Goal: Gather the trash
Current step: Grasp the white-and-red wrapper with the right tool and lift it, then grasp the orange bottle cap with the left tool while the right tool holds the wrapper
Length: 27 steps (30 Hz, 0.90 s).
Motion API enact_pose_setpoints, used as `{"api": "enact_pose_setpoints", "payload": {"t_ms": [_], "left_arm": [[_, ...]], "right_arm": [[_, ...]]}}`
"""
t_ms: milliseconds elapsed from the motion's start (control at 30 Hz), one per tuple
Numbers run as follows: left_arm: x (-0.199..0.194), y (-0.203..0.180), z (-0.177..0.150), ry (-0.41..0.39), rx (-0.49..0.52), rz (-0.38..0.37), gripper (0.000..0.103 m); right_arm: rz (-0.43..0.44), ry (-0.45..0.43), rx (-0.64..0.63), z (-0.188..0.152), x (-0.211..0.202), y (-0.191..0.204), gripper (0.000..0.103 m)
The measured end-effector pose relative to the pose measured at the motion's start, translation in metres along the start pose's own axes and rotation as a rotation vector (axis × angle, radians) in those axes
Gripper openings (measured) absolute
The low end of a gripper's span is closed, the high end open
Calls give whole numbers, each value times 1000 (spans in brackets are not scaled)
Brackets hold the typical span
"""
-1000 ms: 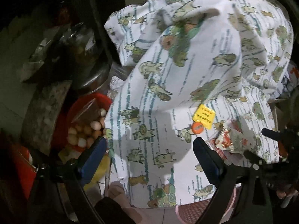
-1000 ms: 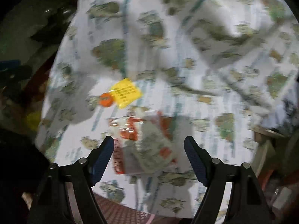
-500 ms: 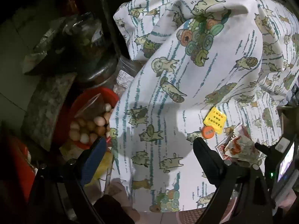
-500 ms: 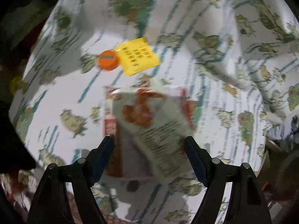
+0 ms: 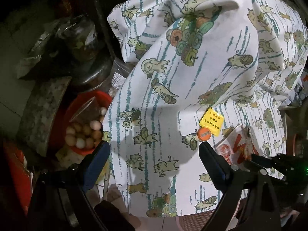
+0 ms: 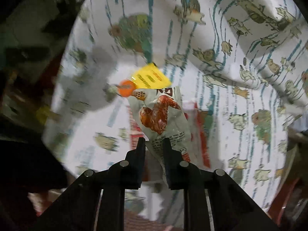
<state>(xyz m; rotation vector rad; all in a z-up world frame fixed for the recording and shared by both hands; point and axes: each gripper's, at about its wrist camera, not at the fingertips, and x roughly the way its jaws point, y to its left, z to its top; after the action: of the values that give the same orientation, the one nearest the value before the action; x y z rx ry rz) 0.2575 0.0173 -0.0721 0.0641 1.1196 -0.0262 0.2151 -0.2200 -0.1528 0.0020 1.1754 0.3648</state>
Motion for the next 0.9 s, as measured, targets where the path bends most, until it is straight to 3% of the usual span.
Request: {"api": "enact_pose_setpoints", "payload": {"t_ms": [33, 133, 200, 367, 500, 633, 700, 767, 900], "left_arm": [[-1, 0, 0, 0, -2, -4, 93], [-3, -2, 0, -7, 2, -3, 93], [-4, -4, 0, -7, 9, -3, 93], [-3, -11, -3, -4, 33, -3, 93], [-3, -11, -3, -2, 34, -6, 93], [0, -11, -3, 7, 35, 0, 93], [2, -11, -3, 14, 38, 2, 93], [4, -12, -3, 17, 42, 8, 93], [4, -12, -3, 16, 42, 6, 93]], "right_arm": [[58, 2, 34, 1, -6, -4, 7], [259, 17, 148, 14, -19, -10, 6], [282, 16, 182, 13, -21, -17, 6], [220, 56, 258, 11, -3, -31, 7], [88, 55, 312, 12, 4, -48, 8], [59, 52, 353, 14, 3, -56, 10], [41, 56, 336, 14, 3, -55, 15], [1, 61, 301, 15, 3, -50, 28], [-41, 91, 251, 11, 6, -42, 32]]}}
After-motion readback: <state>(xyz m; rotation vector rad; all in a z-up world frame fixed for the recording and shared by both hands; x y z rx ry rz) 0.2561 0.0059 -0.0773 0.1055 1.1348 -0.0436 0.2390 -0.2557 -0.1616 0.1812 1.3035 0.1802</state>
